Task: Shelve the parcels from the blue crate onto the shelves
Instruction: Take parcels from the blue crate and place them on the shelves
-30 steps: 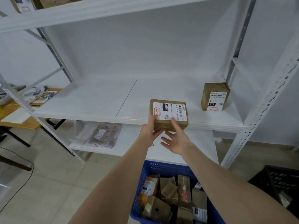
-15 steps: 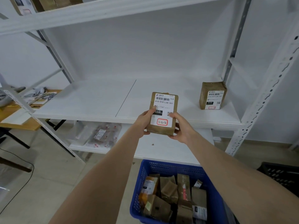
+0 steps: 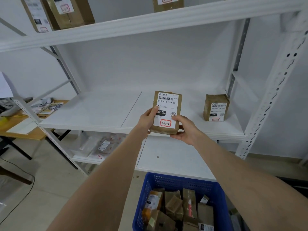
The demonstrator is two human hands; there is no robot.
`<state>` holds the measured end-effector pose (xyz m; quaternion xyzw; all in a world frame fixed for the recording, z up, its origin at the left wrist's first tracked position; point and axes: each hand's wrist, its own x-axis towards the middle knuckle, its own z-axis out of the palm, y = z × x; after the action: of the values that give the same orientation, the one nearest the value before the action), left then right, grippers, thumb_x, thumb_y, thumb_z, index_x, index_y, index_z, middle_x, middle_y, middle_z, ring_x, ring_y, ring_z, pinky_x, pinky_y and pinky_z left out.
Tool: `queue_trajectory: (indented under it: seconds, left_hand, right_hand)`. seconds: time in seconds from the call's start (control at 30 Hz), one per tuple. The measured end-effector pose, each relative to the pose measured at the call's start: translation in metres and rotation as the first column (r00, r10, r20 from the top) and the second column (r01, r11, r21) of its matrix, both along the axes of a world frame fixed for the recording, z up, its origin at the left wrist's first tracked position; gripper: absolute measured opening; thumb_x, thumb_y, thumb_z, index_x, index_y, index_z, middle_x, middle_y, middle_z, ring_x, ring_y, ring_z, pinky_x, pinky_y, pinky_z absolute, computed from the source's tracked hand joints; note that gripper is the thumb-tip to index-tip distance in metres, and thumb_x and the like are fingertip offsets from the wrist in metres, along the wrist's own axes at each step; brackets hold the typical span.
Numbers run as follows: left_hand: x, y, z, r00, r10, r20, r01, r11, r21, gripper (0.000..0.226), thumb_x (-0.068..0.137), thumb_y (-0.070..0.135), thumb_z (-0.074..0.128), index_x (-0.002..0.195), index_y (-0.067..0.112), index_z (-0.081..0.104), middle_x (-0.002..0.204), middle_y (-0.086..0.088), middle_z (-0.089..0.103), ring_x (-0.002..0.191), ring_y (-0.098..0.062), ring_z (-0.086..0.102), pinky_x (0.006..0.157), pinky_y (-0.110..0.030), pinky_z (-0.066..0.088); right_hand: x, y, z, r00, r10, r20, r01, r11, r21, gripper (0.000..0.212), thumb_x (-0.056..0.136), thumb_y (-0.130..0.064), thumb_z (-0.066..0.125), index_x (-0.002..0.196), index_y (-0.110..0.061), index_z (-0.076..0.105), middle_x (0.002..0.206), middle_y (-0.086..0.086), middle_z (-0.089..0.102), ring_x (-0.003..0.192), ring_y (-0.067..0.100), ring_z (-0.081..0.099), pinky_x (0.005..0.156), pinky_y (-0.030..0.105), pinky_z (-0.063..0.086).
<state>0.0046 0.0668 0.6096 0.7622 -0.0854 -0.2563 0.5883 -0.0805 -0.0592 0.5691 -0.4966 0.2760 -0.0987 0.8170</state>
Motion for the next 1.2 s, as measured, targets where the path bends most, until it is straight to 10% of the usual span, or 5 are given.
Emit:
queue_trajectory:
  seconds: [0.37,1.03,1.2]
  left_hand:
    - [-0.008,0.012,0.059,0.985,0.024,0.172,-0.006,0.995,-0.104,0.037,0.097,0.025,0.050,0.134,0.025,0.051,0.108,-0.001,0.067,0.082,-0.015,0.065,0.060,-0.026,0.049]
    - [0.104,0.135,0.179,0.904,-0.038,0.426,0.114,0.982,-0.153,0.044,0.098,0.011,0.046,0.141,0.022,0.044,0.106,-0.004,0.066,0.090,-0.021,0.064,0.076,-0.033,0.054]
    - [0.151,0.195,0.214,0.874,0.008,0.486,0.097,0.977,-0.192,0.044,0.098,0.012,0.046,0.141,0.022,0.043,0.119,-0.006,0.065,0.091,-0.019,0.063,0.070,-0.028,0.054]
  right_hand:
    - [0.000,0.006,0.043,0.998,-0.001,0.062,0.006,0.996,-0.085,0.050,0.080,-0.018,0.070,0.125,-0.009,0.049,0.111,0.014,0.066,0.097,0.027,0.066,0.079,0.045,0.056]
    - [0.103,0.128,0.168,0.971,-0.103,0.214,0.161,0.949,-0.271,0.048,0.080,-0.016,0.070,0.122,-0.013,0.046,0.093,0.003,0.064,0.090,0.020,0.062,0.090,0.044,0.052]
    - [0.154,0.187,0.206,0.947,-0.108,0.302,0.219,0.906,-0.362,0.042,0.083,-0.015,0.069,0.119,-0.009,0.047,0.088,-0.003,0.063,0.070,0.005,0.058,0.056,0.020,0.041]
